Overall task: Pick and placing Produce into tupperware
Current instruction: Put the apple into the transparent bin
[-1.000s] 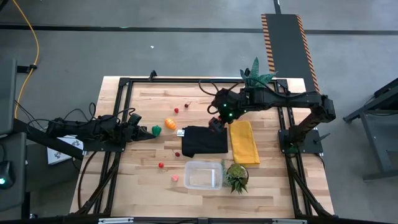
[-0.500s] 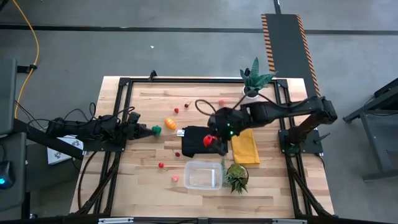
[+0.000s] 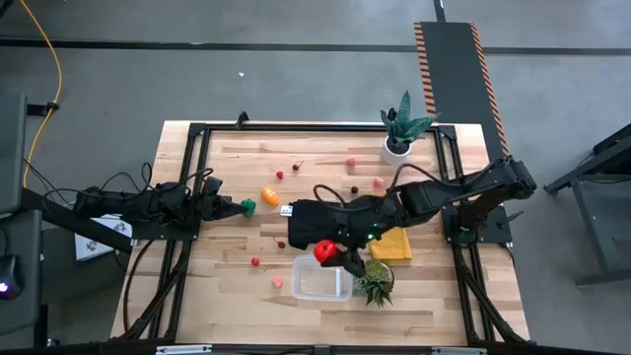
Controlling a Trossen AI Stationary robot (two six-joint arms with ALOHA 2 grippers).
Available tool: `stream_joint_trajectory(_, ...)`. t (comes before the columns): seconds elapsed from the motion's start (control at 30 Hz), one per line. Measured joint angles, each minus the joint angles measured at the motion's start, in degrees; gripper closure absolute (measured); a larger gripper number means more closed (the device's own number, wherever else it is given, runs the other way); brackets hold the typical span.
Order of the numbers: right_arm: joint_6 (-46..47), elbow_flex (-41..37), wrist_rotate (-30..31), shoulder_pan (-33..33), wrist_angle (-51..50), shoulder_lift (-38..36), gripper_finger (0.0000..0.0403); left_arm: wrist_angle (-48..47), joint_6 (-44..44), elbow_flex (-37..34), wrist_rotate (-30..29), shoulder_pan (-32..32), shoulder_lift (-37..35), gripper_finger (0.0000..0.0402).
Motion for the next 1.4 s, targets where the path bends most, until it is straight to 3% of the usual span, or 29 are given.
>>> stream_joint_trajectory(0.23, 2.15, 0.0, 0.14, 0.62, -0.63, 2.25, 0.0138, -0.07, 0.22, 0.0, 0.98, 0.0, -0.02, 0.0401)
stream_joint_trajectory(0.67, 7.77, 0.0, 0.31, -0.34, -0.38, 6.71, 0.0138, 0.75, 3.83, 0.01, 8.63, 0.0, -0.02, 0.0401)
stream_joint_trajectory(1.13, 11.98, 0.08, -0.13, -0.3, -1.13, 8.51, 0.0138, 0.96, 6.28, -0.01, 9.7, 0.0, -0.02, 0.0401)
stream_joint_trajectory(1.27, 10.29, 5.99, 0.45, -0.3, -7.49, 10.69, 0.0138, 1.0, 6.28, 0.0, 9.7, 0.0, -0.02, 0.0401)
stream_joint_trajectory(1.4, 6.11, 17.07, 0.7, -0.34, -19.0, 16.57, 0.0138, 1.03, 6.35, 0.01, 9.73, 0.0, 0.0, 0.0401)
